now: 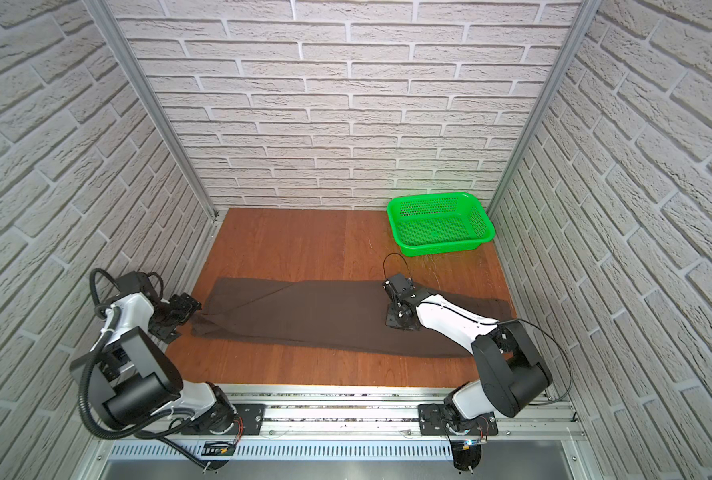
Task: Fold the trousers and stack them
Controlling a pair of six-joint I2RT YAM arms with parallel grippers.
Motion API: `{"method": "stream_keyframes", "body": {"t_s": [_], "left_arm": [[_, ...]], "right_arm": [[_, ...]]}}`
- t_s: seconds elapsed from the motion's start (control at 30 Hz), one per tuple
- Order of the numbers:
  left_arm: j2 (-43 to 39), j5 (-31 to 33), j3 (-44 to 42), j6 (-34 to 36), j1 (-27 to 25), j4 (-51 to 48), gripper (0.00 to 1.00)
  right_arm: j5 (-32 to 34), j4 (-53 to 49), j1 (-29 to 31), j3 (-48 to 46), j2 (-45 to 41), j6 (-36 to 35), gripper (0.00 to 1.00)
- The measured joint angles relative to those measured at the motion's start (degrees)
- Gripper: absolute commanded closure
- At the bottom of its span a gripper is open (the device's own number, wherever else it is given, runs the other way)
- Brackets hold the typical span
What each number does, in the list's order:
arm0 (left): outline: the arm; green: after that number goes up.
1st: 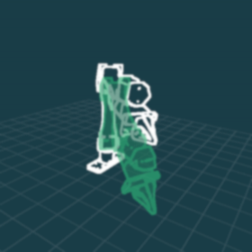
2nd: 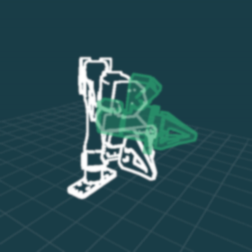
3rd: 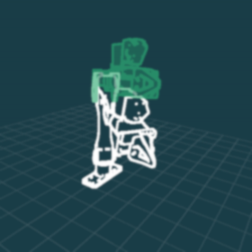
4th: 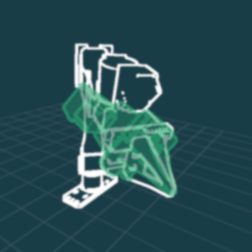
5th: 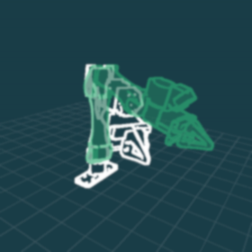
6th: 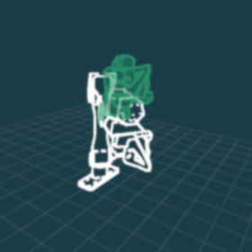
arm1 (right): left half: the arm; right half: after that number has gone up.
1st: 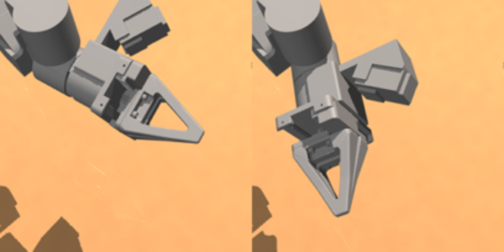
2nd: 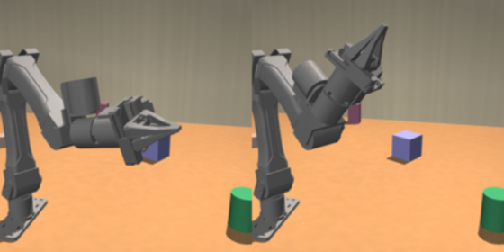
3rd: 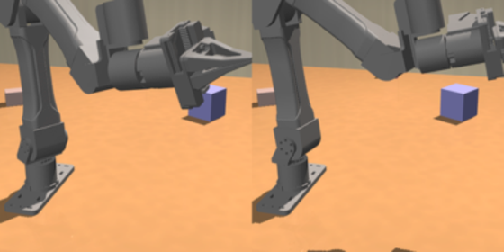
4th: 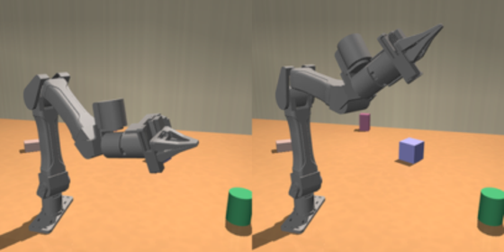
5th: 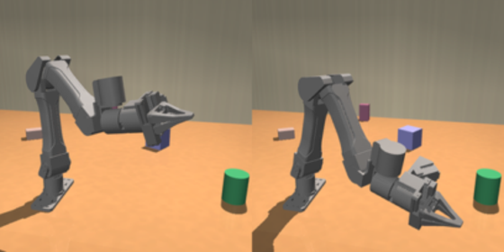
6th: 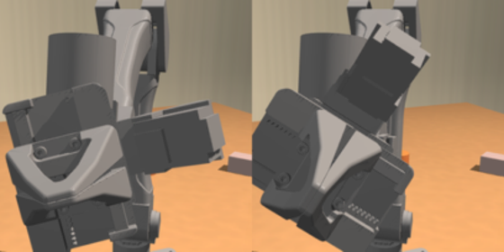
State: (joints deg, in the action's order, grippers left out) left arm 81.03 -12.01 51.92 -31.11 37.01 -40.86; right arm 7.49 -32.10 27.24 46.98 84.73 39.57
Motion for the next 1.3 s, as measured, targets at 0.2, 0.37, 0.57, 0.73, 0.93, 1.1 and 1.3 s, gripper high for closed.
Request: {"method": "stream_keyframes", "body": {"t_s": [0.2, 0.37, 0.57, 0.73, 0.93, 1.1, 1.3], "left_arm": [[2.5, -2.4, -0.9, -2.6, 0.0, 4.2, 0.28], [4.5, -3.9, -0.9, -4.1, 0.0, 6.9, 0.39], [6.3, -5.3, -0.9, -5.1, -0.2, 8.7, 0.74], [5.6, -5.6, 0.9, -4.1, -3.5, 8.4, 0.97], [-3.1, -6.2, 7.6, 3.7, -13.5, 4.7, 1.00], [-11.3, -9.2, 11.2, 12.1, -26.6, 2.4, 1.00], [-9.7, -9.4, 11.8, 17.1, -53.1, -0.8, 1.00]], "right_arm": [[0.3, 0.0, 0.1, 0.5, -0.1, 0.0, 0.70], [0.8, -0.3, 0.8, 0.6, -0.3, 0.4, 0.71], [1.7, -0.7, 2.4, 0.6, -1.6, 1.2, 0.71], [2.0, -1.1, 3.1, 0.6, -2.3, 1.7, 0.71], [3.2, -1.9, 3.1, 0.6, -4.7, 1.8, 0.71], [4.5, -2.2, 3.1, 0.6, -6.2, 1.5, 0.71], [5.9, -3.4, 3.1, 0.6, -6.3, 0.9, 0.72]]}}
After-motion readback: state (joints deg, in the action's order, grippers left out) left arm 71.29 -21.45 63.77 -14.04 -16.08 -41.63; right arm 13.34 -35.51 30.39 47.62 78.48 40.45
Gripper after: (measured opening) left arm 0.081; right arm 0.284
